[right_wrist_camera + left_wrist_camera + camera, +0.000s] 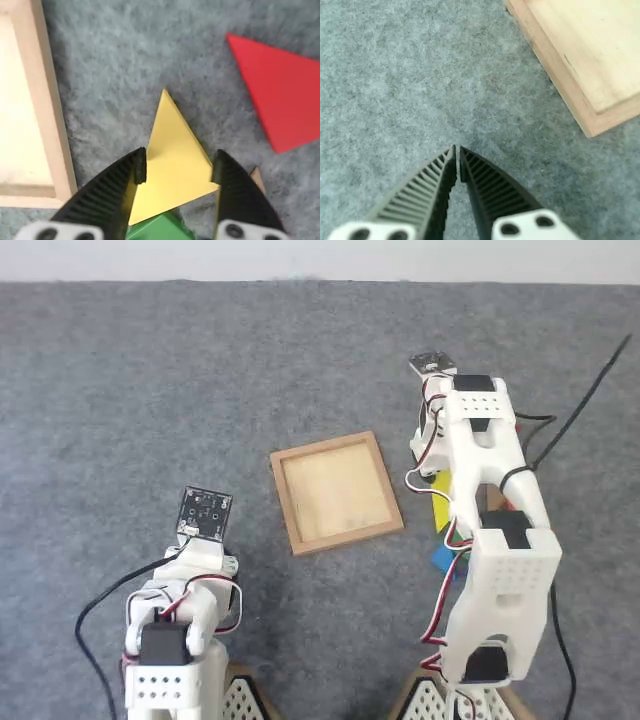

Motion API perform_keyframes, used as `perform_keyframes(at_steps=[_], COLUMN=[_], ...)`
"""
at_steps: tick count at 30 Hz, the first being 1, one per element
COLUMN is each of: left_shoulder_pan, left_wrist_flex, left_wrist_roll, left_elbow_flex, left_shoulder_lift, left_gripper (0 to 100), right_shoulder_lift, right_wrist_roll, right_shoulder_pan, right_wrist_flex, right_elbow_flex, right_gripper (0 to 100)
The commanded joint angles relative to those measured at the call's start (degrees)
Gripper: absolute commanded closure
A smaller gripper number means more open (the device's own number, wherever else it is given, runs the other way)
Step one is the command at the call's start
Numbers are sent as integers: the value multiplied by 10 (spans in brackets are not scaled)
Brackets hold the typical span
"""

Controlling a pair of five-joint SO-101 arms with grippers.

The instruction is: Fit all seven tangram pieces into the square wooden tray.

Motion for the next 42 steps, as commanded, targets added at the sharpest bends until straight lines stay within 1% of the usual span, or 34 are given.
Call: perform_keyframes(at_steps=[1, 4, 7, 11, 15, 21, 30, 32, 37, 40, 42], left_shoulder_pan=[-2, -2, -2, -2, -2, -2, -2, -2, -2, -2, -2], left_wrist_flex=[3, 3, 3, 3, 3, 3, 3, 3, 3, 3, 3], left_wrist_roll=[5, 5, 5, 5, 5, 5, 5, 5, 5, 5, 5], left_elbow_flex=[-7, -7, -7, -7, -7, -7, -7, -7, -7, -7, -7], left_shoulder_lift=[-11, -11, -11, -11, -11, -11, -11, -11, -11, -11, -11], left_gripper=[987, 987, 987, 987, 987, 987, 987, 987, 987, 987, 987], right_shoulder_lift=[-33, -70, -112, -140, -137, -94, -80, -83, -106, -151, -183], right_wrist_roll=[-23, -25, -30, -81, -92, -89, -89, -88, -92, -94, -115], right_shoulder_pan=[10, 17, 16, 22, 18, 16, -2, -2, -2, -4, -14], right_wrist_flex=[10, 6, -29, -103, -133, -135, -132, -131, -126, -104, -88], right_elbow_flex=[-3, 33, 99, 175, 193, 191, 180, 179, 171, 164, 156], right_gripper=[745, 745, 742, 729, 693, 723, 812, 853, 998, 992, 991])
